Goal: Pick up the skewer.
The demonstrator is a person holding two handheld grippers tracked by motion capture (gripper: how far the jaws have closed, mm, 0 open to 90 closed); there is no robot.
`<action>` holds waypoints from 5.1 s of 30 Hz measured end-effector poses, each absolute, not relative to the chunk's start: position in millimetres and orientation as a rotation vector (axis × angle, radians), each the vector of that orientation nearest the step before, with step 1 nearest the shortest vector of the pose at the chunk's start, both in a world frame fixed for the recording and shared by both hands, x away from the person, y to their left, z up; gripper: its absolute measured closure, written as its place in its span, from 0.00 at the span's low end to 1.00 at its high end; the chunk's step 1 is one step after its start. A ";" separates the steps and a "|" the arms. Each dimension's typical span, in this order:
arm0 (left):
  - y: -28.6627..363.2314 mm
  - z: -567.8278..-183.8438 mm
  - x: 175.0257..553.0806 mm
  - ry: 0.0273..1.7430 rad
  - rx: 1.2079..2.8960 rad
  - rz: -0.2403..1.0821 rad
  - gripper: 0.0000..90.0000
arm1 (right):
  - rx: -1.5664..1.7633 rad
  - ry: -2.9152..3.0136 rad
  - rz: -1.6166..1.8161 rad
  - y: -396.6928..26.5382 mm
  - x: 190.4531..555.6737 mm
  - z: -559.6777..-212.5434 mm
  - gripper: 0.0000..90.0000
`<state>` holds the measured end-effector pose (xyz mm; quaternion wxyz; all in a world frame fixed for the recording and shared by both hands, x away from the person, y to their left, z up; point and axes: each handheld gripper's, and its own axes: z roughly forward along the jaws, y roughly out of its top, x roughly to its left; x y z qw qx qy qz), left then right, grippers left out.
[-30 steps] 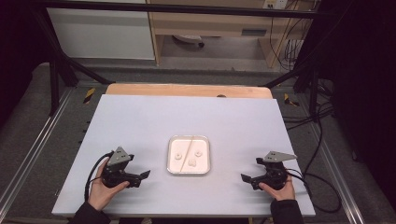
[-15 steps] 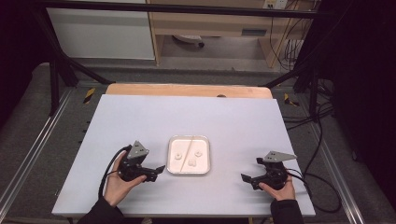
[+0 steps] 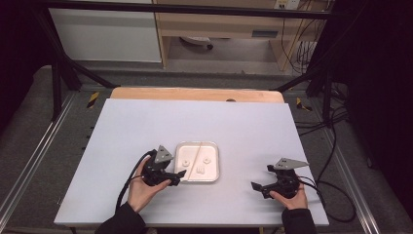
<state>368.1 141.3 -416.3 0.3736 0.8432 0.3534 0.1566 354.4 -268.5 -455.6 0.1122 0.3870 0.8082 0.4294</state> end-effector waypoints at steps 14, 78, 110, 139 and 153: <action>108.5 -425.1 375.1 0.948 2.168 0.355 0.63 | 1.130 2.372 1.261 -268.6 354.4 -455.6 0.01; 106.1 -424.4 372.9 1.038 2.085 0.440 0.98 | 1.084 2.389 1.225 -261.2 353.8 -453.8 0.01; 117.1 -403.0 364.8 0.727 2.246 0.283 0.98 | 0.762 2.436 0.973 -205.7 348.7 -434.8 0.02; 53.5 -385.5 362.2 0.496 2.408 0.249 0.98 | 0.418 2.411 0.781 -180.1 336.2 -417.8 0.12; 23.6 -389.2 360.1 0.406 2.463 0.212 0.98 | 0.219 2.409 0.737 -177.1 334.1 -421.9 0.34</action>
